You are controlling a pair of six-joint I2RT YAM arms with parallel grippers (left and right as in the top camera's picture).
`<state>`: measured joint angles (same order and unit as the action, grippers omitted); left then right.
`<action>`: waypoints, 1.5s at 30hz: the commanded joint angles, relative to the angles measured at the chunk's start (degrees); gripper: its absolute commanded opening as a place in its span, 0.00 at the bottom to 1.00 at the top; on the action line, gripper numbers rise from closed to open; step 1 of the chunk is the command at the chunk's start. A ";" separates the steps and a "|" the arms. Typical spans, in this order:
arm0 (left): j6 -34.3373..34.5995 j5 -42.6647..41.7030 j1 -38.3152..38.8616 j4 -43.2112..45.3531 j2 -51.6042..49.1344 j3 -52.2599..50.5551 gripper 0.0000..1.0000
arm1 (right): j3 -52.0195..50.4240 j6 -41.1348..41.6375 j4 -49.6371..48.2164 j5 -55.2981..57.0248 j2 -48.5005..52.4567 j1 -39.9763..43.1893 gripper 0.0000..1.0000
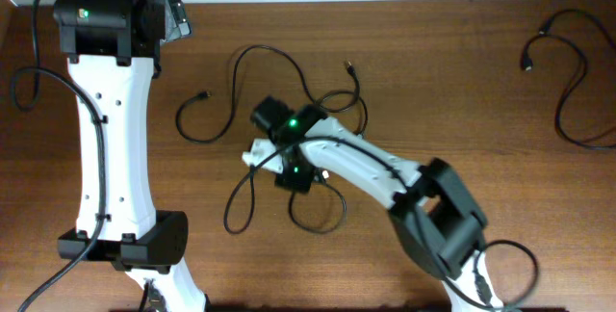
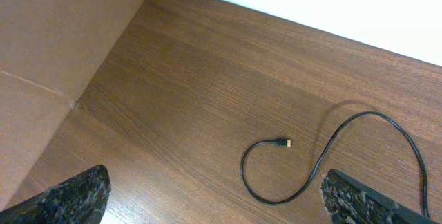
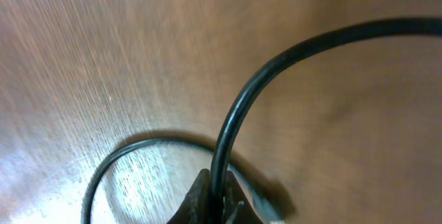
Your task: Untangle cables
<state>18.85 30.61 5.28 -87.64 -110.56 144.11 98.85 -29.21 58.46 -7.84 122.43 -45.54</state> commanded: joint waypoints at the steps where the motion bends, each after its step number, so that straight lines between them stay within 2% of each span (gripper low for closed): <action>1: -0.68 0.20 -0.37 -0.13 1.46 0.15 0.99 | 8.09 9.09 -0.17 1.29 -11.02 5.81 0.04; 2: -0.68 0.17 -0.35 -0.11 1.46 0.15 0.99 | 10.80 12.35 -0.24 2.38 -13.53 8.31 0.04; 3: -0.68 0.20 -0.35 -0.11 1.46 0.15 0.99 | 15.10 24.83 -0.37 12.52 -16.74 13.31 0.04; 5: -0.68 0.17 -0.35 -0.13 1.46 0.15 0.99 | 16.61 37.94 -0.31 23.12 -19.74 21.07 0.04; 8: -0.68 0.20 -0.37 -0.33 1.46 0.15 0.99 | 16.61 50.60 3.32 25.05 -21.05 34.25 0.04; 10: -0.68 0.20 -0.35 -0.28 1.46 0.15 0.99 | 16.61 56.41 5.51 25.09 -21.05 39.76 0.04; 12: -0.68 0.20 -0.37 -0.31 1.46 0.15 0.99 | 16.61 65.79 9.22 25.46 -21.20 45.94 0.04; 14: -0.66 0.17 -0.35 -0.31 1.46 0.15 0.99 | 16.61 84.17 16.96 30.97 -21.70 52.26 0.04; 19: -0.66 0.17 -0.37 -0.22 1.46 0.15 0.99 | 16.61 95.45 22.38 41.48 -21.79 59.12 0.04; 20: -0.66 0.17 -0.35 -0.13 1.46 0.15 0.99 | 16.61 105.35 26.95 48.11 -21.81 59.12 0.04; 21: -0.68 0.17 -0.35 -0.17 1.46 0.15 0.99 | 16.61 108.93 29.33 51.74 -21.81 59.12 0.04; 24: -0.68 0.20 -0.37 -0.17 1.46 0.15 0.99 | 16.61 113.39 30.84 55.01 -21.81 60.30 0.04; 26: -0.66 0.17 -0.37 -0.52 1.46 0.15 0.99 | 16.61 117.59 30.75 52.85 -21.79 65.11 0.04; 29: -0.66 0.17 -0.35 -0.52 1.46 0.15 0.99 | 16.55 118.22 27.52 49.53 -21.68 73.02 0.04; 32: -0.66 0.17 -0.35 -0.33 1.46 0.15 0.99 | 16.44 118.18 25.33 47.21 -20.74 77.00 0.04; 39: -0.66 0.20 -0.35 -1.42 1.46 0.15 0.99 | 15.78 114.77 26.73 44.09 -0.46 77.02 0.04; 40: -0.66 0.17 -0.35 -1.38 1.46 0.15 0.99 | 15.78 114.77 27.69 40.54 3.80 77.02 0.04; 45: -0.66 0.17 -0.35 -1.40 1.46 0.15 0.99 | 15.47 113.48 28.04 36.74 9.55 77.02 0.04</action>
<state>18.85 30.61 5.28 -88.99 -110.45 144.11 114.63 84.93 86.72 29.67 131.83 31.46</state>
